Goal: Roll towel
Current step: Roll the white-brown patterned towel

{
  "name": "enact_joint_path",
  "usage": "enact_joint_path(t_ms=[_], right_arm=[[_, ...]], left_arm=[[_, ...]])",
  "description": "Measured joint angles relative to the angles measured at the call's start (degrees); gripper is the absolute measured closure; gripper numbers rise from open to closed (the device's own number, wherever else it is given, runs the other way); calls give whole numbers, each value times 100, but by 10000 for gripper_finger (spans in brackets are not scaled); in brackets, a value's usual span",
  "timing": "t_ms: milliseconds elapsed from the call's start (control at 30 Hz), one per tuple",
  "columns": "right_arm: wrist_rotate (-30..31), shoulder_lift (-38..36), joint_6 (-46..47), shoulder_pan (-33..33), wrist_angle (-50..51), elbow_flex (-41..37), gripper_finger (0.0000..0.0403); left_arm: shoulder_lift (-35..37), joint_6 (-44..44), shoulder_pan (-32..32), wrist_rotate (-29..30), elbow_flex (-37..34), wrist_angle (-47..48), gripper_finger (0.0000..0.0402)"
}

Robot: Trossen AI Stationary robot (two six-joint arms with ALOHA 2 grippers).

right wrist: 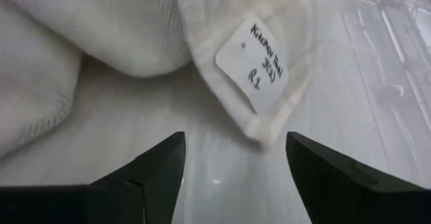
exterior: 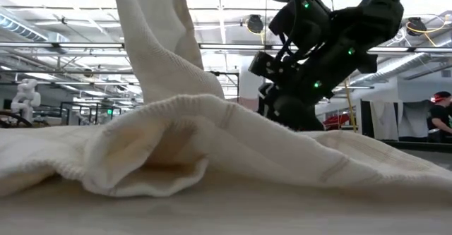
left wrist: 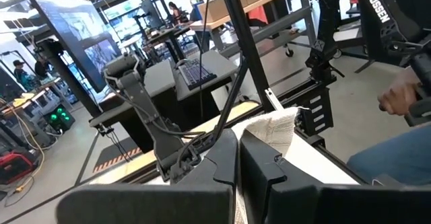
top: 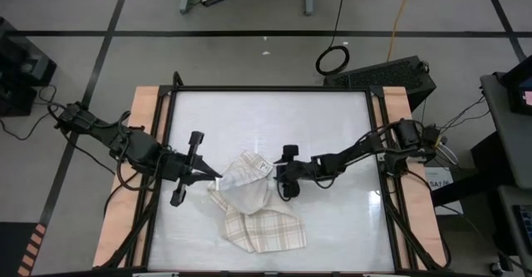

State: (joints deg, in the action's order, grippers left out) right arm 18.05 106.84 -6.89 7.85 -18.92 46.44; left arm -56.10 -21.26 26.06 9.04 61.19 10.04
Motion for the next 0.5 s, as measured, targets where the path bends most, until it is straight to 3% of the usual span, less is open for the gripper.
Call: enact_joint_path(t_ms=[367, 500], right_arm=[[-457, 337, -157, -306, -454, 15, 218], [-531, 355, -134, -359, -499, 15, 262]], left_arm=[[-1, -2, 0, 11, 0, -4, 393], [0, -4, 0, 15, 0, -4, 393]])
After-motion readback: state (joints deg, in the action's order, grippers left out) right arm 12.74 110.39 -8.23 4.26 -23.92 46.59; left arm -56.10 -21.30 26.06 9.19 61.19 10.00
